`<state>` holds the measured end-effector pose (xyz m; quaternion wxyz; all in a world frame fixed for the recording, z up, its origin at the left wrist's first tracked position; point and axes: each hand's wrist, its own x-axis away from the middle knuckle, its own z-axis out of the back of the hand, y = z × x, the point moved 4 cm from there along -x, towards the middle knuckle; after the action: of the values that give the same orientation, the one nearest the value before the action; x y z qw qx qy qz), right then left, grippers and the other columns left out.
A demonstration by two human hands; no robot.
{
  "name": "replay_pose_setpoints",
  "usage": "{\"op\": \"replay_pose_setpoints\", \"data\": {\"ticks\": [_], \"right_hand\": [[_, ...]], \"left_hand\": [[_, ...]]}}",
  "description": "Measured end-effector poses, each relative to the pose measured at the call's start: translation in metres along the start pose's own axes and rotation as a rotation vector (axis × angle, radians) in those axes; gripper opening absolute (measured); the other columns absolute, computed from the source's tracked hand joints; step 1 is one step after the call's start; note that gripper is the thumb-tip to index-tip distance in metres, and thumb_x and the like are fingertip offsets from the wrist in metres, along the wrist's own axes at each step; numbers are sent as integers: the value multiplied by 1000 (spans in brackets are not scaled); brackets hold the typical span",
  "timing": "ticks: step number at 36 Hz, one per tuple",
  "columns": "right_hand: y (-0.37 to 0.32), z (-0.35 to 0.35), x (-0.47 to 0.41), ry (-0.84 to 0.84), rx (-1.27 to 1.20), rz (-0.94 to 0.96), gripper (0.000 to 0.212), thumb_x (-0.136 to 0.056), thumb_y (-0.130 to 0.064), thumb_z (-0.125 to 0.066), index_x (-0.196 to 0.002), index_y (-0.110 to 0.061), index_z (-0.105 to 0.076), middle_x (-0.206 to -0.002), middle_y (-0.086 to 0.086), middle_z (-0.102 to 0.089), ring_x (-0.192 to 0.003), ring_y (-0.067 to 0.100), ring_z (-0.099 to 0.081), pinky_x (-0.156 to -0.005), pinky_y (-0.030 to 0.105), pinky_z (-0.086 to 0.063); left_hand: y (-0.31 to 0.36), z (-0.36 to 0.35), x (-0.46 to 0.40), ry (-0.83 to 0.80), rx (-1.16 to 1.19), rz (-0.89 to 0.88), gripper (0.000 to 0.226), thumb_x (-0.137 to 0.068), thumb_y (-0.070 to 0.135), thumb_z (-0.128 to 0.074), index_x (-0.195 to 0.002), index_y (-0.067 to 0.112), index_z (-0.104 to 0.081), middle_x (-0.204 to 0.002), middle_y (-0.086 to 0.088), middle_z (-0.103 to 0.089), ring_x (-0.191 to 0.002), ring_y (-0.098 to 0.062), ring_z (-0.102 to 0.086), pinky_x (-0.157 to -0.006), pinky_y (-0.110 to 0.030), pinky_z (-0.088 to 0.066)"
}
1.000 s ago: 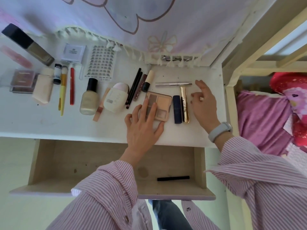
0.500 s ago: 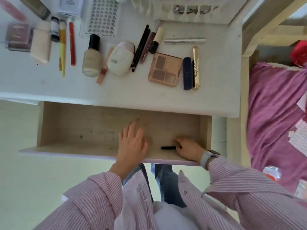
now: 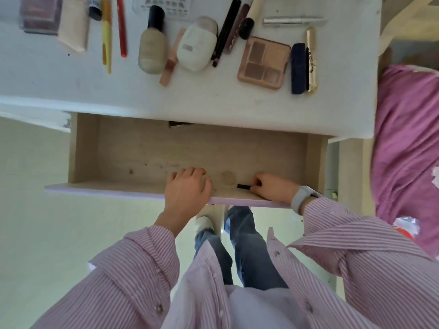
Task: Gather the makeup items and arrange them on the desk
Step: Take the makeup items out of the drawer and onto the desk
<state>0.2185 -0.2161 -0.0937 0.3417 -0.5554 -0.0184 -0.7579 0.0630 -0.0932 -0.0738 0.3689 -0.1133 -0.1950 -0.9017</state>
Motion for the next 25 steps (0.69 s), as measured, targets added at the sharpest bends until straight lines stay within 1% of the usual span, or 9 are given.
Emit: {"op": "replay_pose_setpoints", "data": {"ticks": [3,5,7,9,11,14,17,20,25], "right_hand": [[-20,-3,5,106,-100,42,23,-97,-22,-43,-105,-4,-55,-91,12,-58,-74,20,-49,-54,23,-34],[-32,-6,10,176,-114,62,24,-97,-22,-41,-108,-5,-55,-92,13,-60,-71,19,-50,-58,28,-38],[-43,-10,10,254,-82,61,24,-97,-23,-40,-109,-7,-54,-93,13,-61,-69,19,-51,-61,30,-42],[-51,-16,9,352,-39,47,24,-97,-23,-39,-110,-9,-53,-93,11,-62,-68,20,-51,-58,28,-42],[-56,-21,8,448,-35,23,22,-97,-24,-38,-108,-13,-53,-89,7,-61,-64,17,-51,-53,25,-37],[-56,-22,4,563,-22,-12,22,-95,-25,-38,-106,-16,-55,-92,7,-64,-71,24,-57,-60,29,-43],[-52,-21,-4,544,-43,-67,24,-93,-24,-39,-107,-14,-56,-99,10,-64,-81,31,-57,-71,34,-47],[-50,-19,-13,505,-54,-90,26,-93,-19,-38,-106,-10,-58,-101,15,-63,-85,33,-56,-72,33,-45],[-50,-19,-22,493,-56,-69,24,-93,-17,-40,-103,-7,-59,-96,17,-64,-82,34,-57,-71,35,-47]], "left_hand": [[-7,5,0,-25,34,23,47,-85,35,-29,-104,11,-65,-105,-9,-66,-97,-31,-58,-84,-37,-42],[-16,6,-4,-50,67,52,36,-92,29,-39,-118,12,-58,-121,-9,-58,-110,-30,-50,-90,-37,-39],[-24,7,-11,-95,111,53,37,-93,25,-43,-126,12,-51,-130,-9,-50,-116,-30,-45,-93,-39,-39],[-32,4,-21,-133,129,27,41,-93,24,-44,-132,11,-45,-138,-11,-42,-122,-31,-40,-97,-40,-37],[-41,-1,-33,-175,128,-1,49,-92,23,-46,-138,10,-36,-148,-12,-29,-132,-31,-30,-104,-44,-33],[-49,-6,-54,-220,36,-55,66,-91,25,-49,-146,12,-16,-156,-9,-5,-143,-29,-5,-111,-52,-21],[-53,-9,-77,-196,-63,-83,79,-89,32,-51,-149,14,-2,-157,-5,10,-144,-27,9,-112,-57,-10],[-55,-12,-96,-194,-87,-44,86,-90,42,-50,-148,16,7,-155,-2,19,-143,-23,16,-113,-55,-1],[-59,-20,-96,-272,-127,10,91,-88,57,-44,-148,16,10,-155,3,21,-142,-17,17,-113,-55,-1]]}}
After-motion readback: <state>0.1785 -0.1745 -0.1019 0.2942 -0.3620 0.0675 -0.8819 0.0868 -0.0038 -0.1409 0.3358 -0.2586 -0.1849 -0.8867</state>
